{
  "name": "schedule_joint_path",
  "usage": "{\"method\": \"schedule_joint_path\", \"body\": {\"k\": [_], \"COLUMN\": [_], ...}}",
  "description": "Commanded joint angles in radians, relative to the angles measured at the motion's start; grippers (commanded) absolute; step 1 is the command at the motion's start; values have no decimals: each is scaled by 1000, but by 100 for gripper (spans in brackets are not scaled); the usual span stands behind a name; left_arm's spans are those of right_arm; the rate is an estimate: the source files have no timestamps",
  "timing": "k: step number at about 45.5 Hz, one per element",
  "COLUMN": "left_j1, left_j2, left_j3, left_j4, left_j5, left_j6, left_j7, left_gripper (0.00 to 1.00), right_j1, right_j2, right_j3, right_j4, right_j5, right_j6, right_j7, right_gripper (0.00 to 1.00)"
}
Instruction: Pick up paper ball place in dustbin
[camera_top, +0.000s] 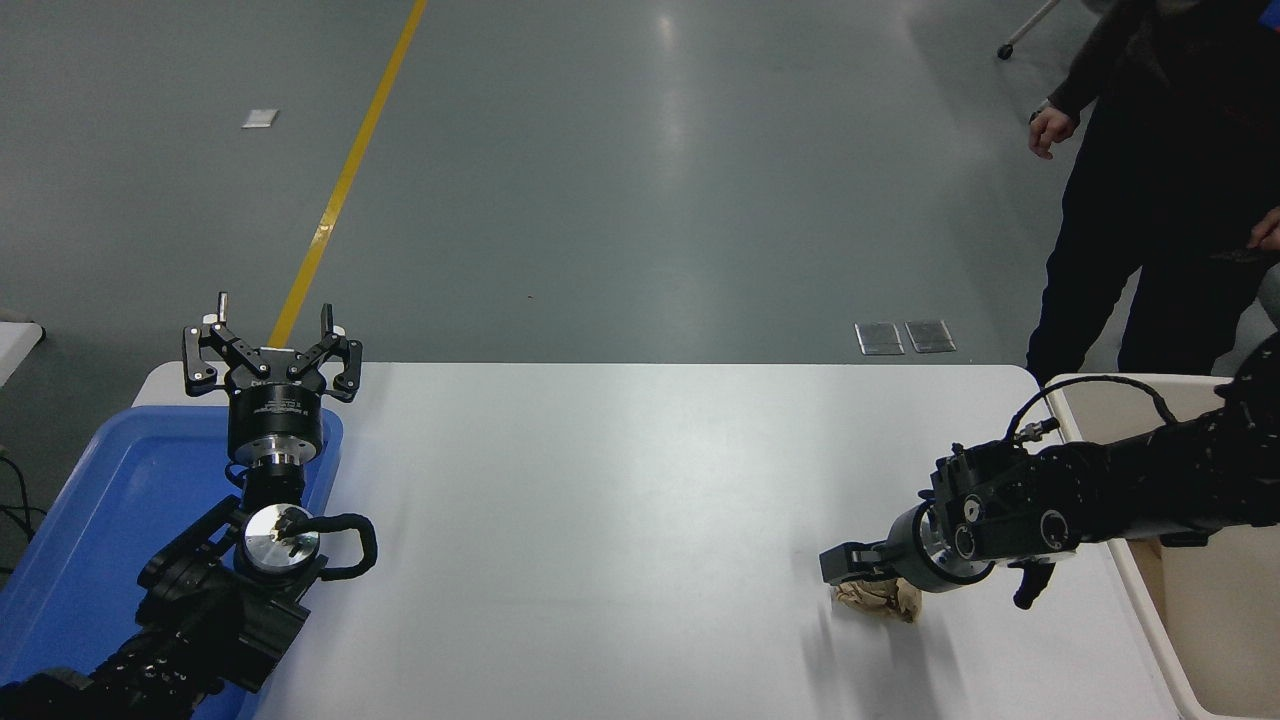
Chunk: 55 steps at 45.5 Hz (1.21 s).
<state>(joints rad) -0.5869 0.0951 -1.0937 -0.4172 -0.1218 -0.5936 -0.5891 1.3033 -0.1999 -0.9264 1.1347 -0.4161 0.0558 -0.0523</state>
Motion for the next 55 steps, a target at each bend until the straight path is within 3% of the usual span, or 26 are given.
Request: {"method": "schedule_joint_path", "body": {"k": [1, 7, 10, 15, 17, 26, 36, 46, 55], "left_j1": [1, -1, -1, -1, -1, -1, -1, -1, 2], "left_j2": [0, 0, 0, 0, 0, 0, 0, 0, 6], "left_j3": [0, 0, 0, 0, 0, 0, 0, 0, 0], "left_j4": [0, 0, 0, 0, 0, 0, 0, -2, 0], "left_j5": [-1, -1, 1, 1, -1, 1, 1, 1, 1], "left_j6": [0, 0, 0, 0, 0, 0, 0, 0, 0], "left_j7": [0, 0, 0, 0, 0, 0, 0, 0, 0], "left_gripper": [99, 99, 99, 99, 99, 99, 99, 99, 99], "right_j1": [-59, -84, -84, -68, -46, 88, 339, 655, 939], "right_j2": [13, 22, 24, 19, 14, -45, -150, -283, -314], "right_j3": [-6, -11, -12, -57, -74, -160, -215, -216, -235], "right_j4": [-56, -81, -81, -78, -72, 3, 259, 468, 482], "right_j5": [-3, -4, -4, -3, 0, 2, 2, 8, 55], "right_j6": [-39, -59, -60, -57, -56, -45, -19, 173, 355], "right_j7": [0, 0, -1, 0, 0, 9, 11, 11, 11], "right_gripper": [69, 41, 32, 5, 0, 0, 0, 0, 0]}}
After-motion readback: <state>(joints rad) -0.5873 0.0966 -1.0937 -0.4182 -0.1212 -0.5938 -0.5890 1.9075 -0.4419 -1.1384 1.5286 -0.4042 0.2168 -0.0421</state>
